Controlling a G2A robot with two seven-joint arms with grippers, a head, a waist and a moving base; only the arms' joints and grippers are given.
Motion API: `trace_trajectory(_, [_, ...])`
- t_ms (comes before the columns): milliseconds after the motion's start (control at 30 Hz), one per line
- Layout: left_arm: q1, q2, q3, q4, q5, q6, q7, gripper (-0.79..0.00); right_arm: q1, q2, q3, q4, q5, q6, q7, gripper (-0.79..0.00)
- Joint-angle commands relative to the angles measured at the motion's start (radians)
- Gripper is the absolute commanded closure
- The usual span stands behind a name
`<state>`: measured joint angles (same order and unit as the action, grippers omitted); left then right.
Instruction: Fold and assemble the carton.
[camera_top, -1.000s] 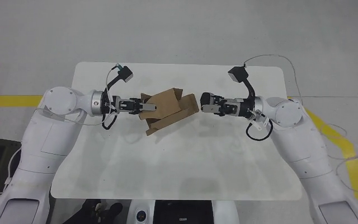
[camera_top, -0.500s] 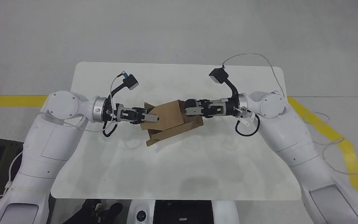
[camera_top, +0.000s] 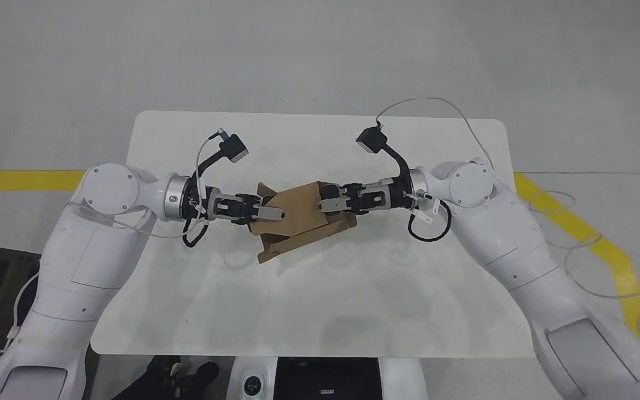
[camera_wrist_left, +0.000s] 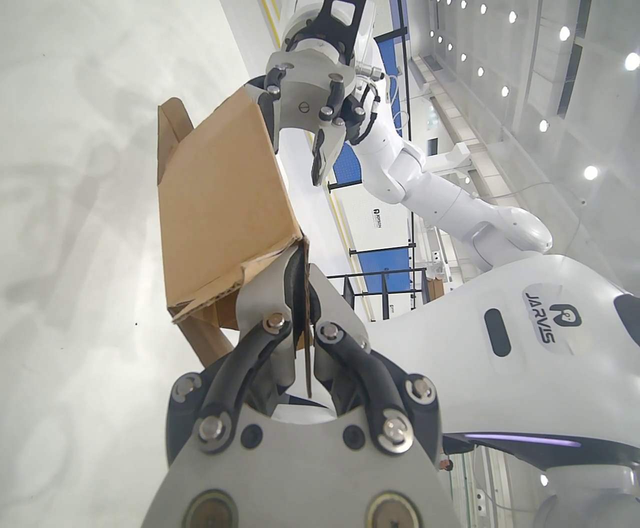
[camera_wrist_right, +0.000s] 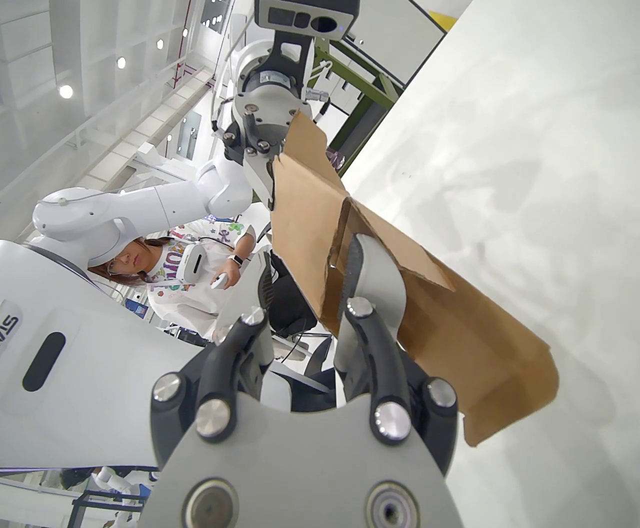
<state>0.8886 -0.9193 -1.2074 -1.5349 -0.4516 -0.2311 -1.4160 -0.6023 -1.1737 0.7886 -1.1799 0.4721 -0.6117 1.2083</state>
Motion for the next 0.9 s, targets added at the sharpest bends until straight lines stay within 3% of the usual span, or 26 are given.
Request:
trace_trajectory(0, [0.001, 0.000, 0.000, -0.001, 0.000, -0.001, 0.004, 0.000, 0.006, -0.005, -0.012, 0.005, 0.006, 0.000, 0.000, -0.268])
trace_trajectory(667, [0.005, 0.004, 0.005, -0.008, -0.007, -0.001, 0.005, 0.000, 0.059, -0.036, -0.089, 0.049, 0.064, 0.011, 0.011, -0.185])
trace_trajectory(867, [0.007, 0.005, 0.005, -0.007, -0.004, -0.006, 0.008, 0.000, 0.068, -0.046, -0.115, 0.054, 0.097, 0.011, 0.011, -0.120])
